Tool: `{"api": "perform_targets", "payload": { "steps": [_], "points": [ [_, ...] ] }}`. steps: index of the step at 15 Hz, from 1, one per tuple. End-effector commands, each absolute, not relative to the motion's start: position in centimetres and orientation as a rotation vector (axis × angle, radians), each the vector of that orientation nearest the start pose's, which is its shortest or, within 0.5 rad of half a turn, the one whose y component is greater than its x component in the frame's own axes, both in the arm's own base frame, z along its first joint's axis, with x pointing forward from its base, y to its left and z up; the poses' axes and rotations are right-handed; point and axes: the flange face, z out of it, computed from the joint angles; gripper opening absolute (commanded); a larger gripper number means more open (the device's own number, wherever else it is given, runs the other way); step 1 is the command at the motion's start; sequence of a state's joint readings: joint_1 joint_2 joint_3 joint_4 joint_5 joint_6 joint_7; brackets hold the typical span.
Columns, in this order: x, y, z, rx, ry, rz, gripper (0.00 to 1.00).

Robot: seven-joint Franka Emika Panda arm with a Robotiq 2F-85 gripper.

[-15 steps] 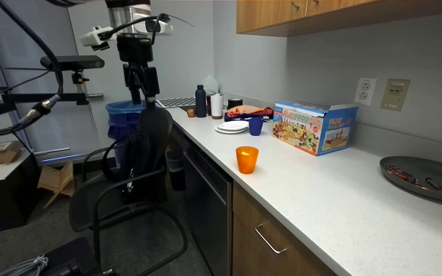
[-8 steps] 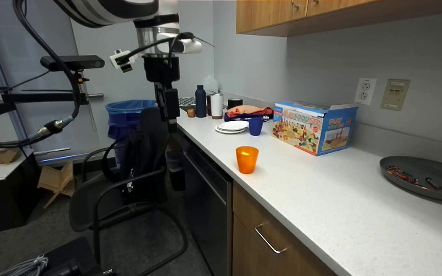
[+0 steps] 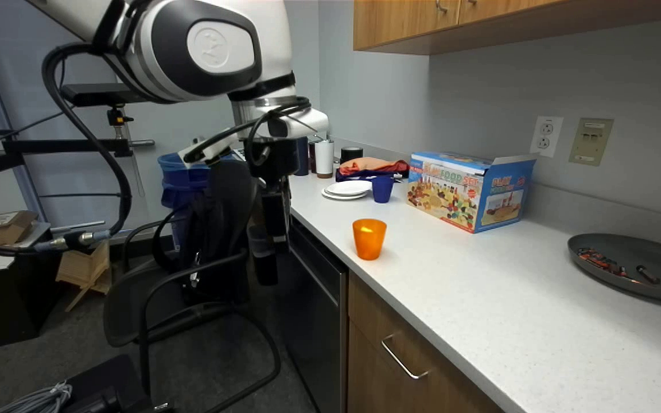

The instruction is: Open the drawer

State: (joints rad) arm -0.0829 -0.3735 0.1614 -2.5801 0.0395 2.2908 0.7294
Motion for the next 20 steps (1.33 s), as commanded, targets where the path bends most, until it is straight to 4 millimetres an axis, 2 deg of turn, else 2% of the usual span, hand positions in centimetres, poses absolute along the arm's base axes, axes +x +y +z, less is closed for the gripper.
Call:
{"api": "perform_targets", "payload": {
  "steps": [1, 7, 8, 11, 15, 20],
  "points": [
    [41.4, 2.7, 38.9, -2.934, 1.102, -0.126, 1.00],
    [41.5, 1.9, 38.3, -2.899, 1.205, -0.130, 1.00],
    [41.4, 1.5, 37.7, -2.886, 1.222, -0.106, 1.00],
    [40.7, -0.4, 34.7, -2.826, 1.348, -0.053, 1.00],
    [39.9, -3.0, 30.0, -2.740, 1.489, -0.067, 1.00],
    [40.9, -6.0, 25.9, -2.608, 1.626, -0.194, 1.00]
  ]
}}
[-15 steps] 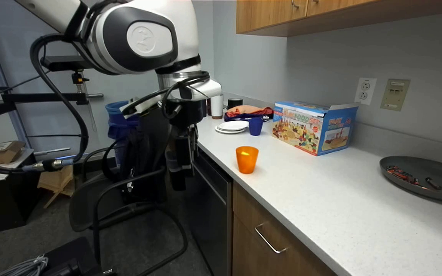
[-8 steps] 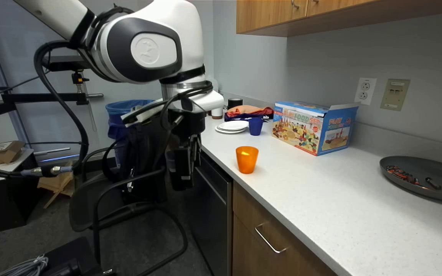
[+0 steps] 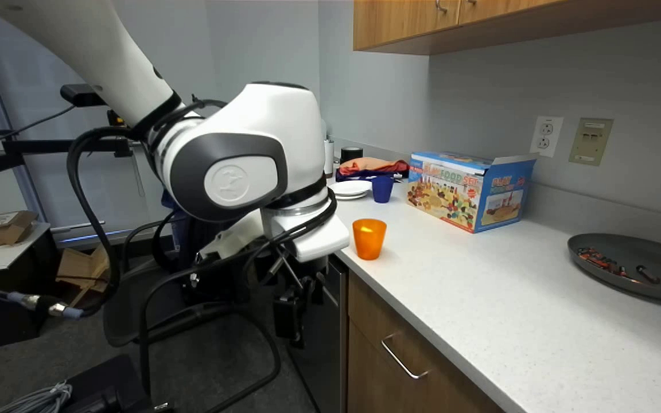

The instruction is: Open the drawer

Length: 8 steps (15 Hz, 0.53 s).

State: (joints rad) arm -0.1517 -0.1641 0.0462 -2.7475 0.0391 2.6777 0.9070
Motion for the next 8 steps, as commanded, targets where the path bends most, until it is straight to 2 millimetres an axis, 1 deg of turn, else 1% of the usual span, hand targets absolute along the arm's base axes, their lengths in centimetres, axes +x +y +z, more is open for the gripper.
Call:
{"api": "perform_targets", "payload": {
  "steps": [1, 3, 5, 6, 7, 8],
  "points": [
    [41.5, -6.5, 25.5, -2.580, 1.643, -0.224, 1.00],
    [42.6, -7.4, 24.5, -2.535, 1.676, -0.271, 1.00],
    [43.7, -6.9, 23.7, -2.497, 1.699, -0.297, 1.00],
    [44.1, -7.3, 23.4, -2.476, 1.714, -0.308, 1.00],
    [44.5, -7.1, 23.5, -2.450, 1.729, -0.312, 1.00],
    [43.0, -7.3, 23.9, -2.503, 1.691, -0.292, 1.00]
  ]
}}
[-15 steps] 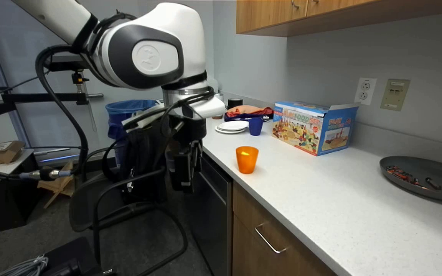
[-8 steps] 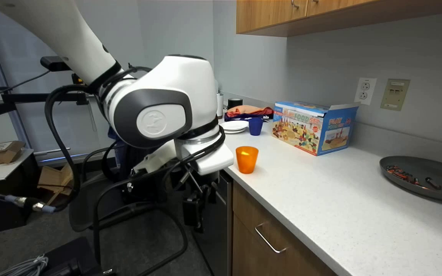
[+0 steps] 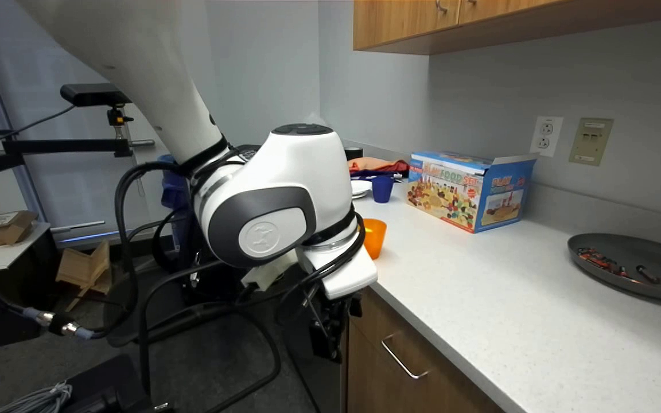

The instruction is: Open the drawer

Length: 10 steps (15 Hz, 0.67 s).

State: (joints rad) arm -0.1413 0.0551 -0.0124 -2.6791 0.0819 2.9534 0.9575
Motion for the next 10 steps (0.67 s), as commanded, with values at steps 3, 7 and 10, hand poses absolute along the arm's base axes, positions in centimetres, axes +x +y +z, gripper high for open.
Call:
{"api": "perform_targets", "payload": {
  "steps": [3, 7, 10],
  "points": [
    [44.0, -7.1, 23.4, -2.479, 1.707, -0.293, 1.00],
    [44.1, -7.2, 23.4, -2.477, 1.709, -0.293, 1.00],
    [43.3, -8.1, 22.0, -2.460, 1.755, -0.305, 1.00]
  ]
}}
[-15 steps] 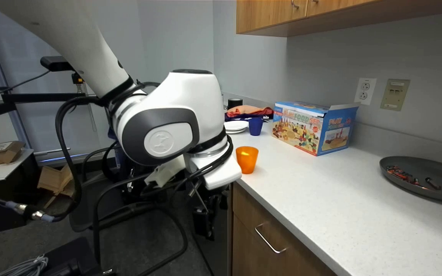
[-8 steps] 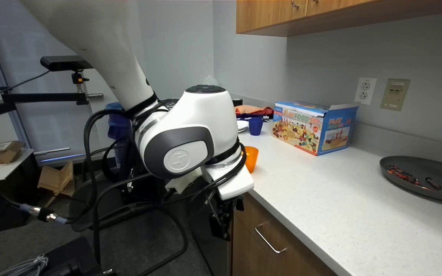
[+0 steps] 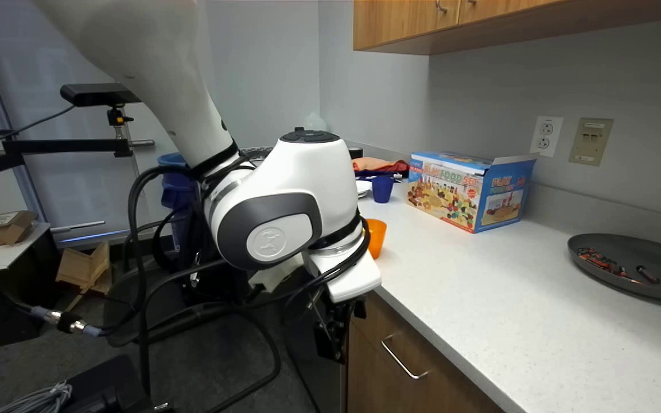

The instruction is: Open the drawer

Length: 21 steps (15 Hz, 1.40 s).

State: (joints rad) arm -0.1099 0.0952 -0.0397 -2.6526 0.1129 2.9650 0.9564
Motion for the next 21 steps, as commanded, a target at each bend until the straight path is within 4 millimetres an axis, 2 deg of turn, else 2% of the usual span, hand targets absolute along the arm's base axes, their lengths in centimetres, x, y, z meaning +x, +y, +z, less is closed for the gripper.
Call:
{"api": "perform_targets", "payload": {
  "steps": [1, 5, 10, 14, 15, 16, 19, 21],
  "points": [
    [43.1, -8.3, 21.6, -2.452, 1.768, -0.302, 1.00],
    [42.9, -9.1, 19.8, -2.403, 1.824, -0.333, 1.00],
    [44.1, -8.7, 17.8, -2.323, 1.866, -0.387, 1.00],
    [45.1, -9.4, 16.0, -2.303, 1.865, -0.424, 1.00],
    [45.4, -8.6, 15.5, -2.298, 1.865, -0.432, 1.00],
    [45.8, -9.8, 15.2, -2.283, 1.870, -0.440, 1.00],
    [46.9, -10.3, 14.4, -2.250, 1.886, -0.465, 1.00],
    [47.7, -11.5, 14.0, -2.223, 1.901, -0.477, 1.00]
  ]
}}
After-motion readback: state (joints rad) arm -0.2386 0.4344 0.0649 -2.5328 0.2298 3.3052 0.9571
